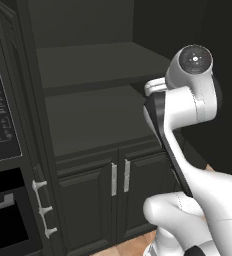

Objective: Pick the milk from the counter and place it in the open cabinet.

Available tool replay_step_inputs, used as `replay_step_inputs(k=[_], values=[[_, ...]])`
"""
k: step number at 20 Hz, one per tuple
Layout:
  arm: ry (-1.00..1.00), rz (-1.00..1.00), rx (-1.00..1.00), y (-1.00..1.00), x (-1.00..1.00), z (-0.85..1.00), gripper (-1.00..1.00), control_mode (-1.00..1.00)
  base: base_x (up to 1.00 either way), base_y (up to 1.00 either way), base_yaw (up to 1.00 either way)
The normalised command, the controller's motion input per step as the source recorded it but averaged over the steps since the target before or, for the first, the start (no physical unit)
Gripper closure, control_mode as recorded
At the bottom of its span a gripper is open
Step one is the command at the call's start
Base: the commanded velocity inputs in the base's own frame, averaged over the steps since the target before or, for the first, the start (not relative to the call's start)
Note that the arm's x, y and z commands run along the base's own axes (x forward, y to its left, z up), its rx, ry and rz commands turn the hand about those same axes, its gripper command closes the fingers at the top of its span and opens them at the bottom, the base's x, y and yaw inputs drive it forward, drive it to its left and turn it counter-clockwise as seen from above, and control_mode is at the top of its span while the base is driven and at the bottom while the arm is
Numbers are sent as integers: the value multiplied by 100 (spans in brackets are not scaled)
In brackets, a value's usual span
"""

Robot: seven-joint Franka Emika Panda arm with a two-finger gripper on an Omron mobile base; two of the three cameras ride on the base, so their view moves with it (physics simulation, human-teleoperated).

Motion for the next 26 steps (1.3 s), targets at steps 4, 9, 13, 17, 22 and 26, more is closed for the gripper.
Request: replay_step_inputs(k=[4, 9, 13, 17, 22, 26], values=[[0, 0, 0, 0, 34, 17, 100, -100, 0, 0, 0], [0, 0, 0, 0, 34, 34, 100, -100, 0, 0, 0], [0, 0, 0, 0, 29, 25, 100, -100, 0, 0, 0], [0, 0, 0, 0, 27, 18, 100, -100, 0, 0, 0], [-3, 0, -1, 0, 26, 4, 100, -100, 0, 0, 0], [-6, 0, -3, 0, 31, 0, 100, -100, 0, 0, 0]])
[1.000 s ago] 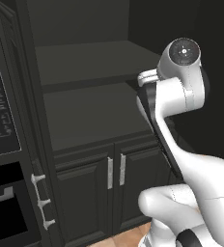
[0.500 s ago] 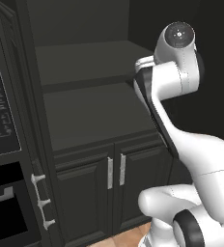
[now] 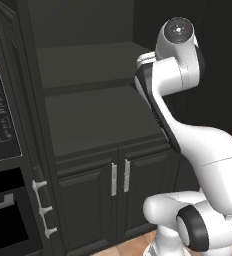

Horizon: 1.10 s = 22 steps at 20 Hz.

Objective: Pick the milk from the counter and place it in the open cabinet.

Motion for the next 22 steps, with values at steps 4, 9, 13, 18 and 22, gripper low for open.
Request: replay_step_inputs(k=[4, 9, 13, 18, 22], values=[[-3, 0, -2, 0, 34, 0, 100, -100, 0, 0, 0], [0, 0, 0, 0, 35, 0, 100, -100, 0, 0, 0], [0, 0, 0, 0, 39, 7, 100, -100, 0, 0, 0], [0, 0, 0, 0, 38, 8, 100, -100, 0, 0, 0], [0, 0, 0, 0, 30, 4, 100, -100, 0, 0, 0]])
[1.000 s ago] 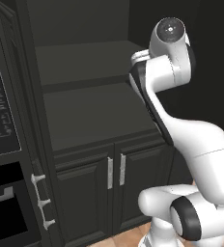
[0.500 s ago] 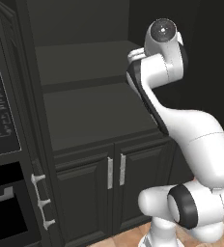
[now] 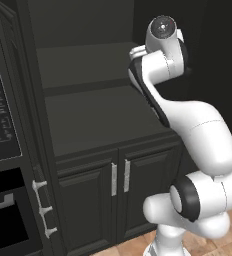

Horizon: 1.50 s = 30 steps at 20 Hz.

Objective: Pick the milk from the counter and place it in the open cabinet.

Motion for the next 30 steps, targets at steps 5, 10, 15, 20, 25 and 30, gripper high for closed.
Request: replay_step_inputs(k=[5, 10, 15, 20, 25, 30], values=[[0, 0, 0, 0, 32, 0, 100, -100, 0, 0, 0], [0, 0, 0, 0, 32, 0, 100, -100, 0, 0, 0], [0, 0, 0, 0, 35, 0, 100, -100, 0, 0, 0], [0, 0, 0, 0, 31, 0, 100, -100, 0, 0, 0], [0, 0, 0, 0, 33, 0, 100, -100, 0, 0, 0], [0, 0, 0, 0, 31, 0, 100, -100, 0, 0, 0]])
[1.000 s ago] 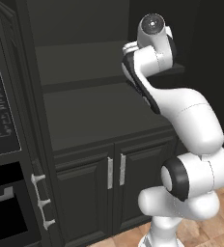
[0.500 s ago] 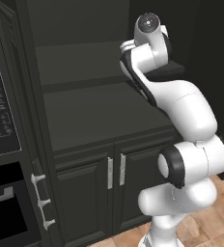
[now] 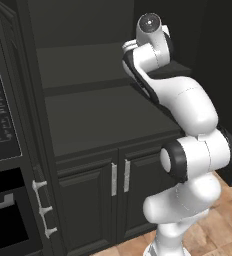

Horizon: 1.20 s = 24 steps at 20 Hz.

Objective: Pick the milk from the counter and place it in the open cabinet.

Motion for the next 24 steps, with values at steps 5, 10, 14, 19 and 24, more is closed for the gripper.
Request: replay_step_inputs(k=[5, 10, 14, 19, 24], values=[[0, 0, 0, 0, 34, 0, 100, -100, 0, 0, 0], [0, 0, 0, 0, 30, -2, 100, -100, 0, 0, 0], [0, 0, 0, 0, 28, -1, 100, -100, 0, 0, 0], [0, 0, 0, 0, 19, 0, 100, -100, 0, 0, 0], [-1, 0, 0, 0, 7, 2, -100, -100, 0, 0, 0]])
